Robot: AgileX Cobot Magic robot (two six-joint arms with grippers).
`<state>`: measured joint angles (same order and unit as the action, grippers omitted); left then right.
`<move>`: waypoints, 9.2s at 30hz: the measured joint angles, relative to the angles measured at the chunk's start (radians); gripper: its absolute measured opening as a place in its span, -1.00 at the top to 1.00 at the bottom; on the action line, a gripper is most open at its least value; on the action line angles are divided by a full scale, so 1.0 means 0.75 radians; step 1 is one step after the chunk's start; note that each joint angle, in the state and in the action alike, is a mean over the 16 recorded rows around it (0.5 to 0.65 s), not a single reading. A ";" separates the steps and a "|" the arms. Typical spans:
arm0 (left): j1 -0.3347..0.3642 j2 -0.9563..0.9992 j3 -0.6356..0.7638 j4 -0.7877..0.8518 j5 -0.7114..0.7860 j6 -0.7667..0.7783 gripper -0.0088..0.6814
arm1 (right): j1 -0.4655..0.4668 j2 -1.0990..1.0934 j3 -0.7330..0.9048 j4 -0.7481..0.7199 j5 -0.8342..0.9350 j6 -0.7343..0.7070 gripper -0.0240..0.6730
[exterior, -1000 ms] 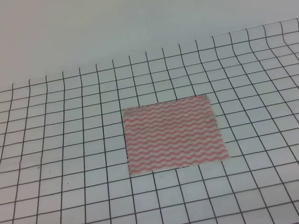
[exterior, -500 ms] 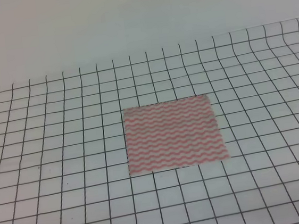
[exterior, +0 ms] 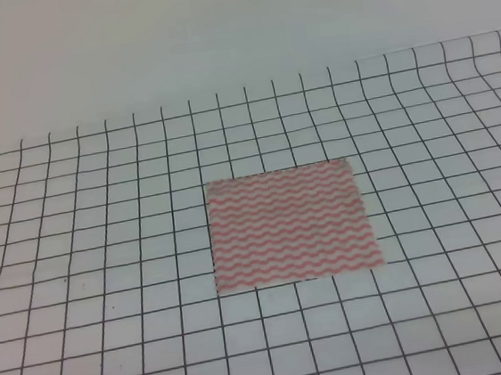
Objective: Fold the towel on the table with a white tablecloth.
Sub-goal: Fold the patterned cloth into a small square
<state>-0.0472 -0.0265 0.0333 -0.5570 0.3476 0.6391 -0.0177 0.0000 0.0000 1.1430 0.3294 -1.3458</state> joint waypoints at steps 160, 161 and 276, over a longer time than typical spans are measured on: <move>-0.082 1.996 -1.196 -0.685 0.392 0.113 0.28 | 0.278 2.434 -1.495 -0.326 0.487 0.841 0.29; -0.082 1.997 -1.196 -0.685 0.391 0.114 0.28 | 0.284 2.453 -1.511 -0.345 0.488 0.861 0.28; -0.082 1.997 -1.196 -0.705 0.417 0.175 0.28 | 0.350 3.135 -2.360 -0.247 0.419 1.005 0.92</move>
<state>-0.1087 1.4713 -0.8636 -1.0857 0.6602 0.7701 0.2452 2.3516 -1.7702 0.9579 0.6440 -0.5922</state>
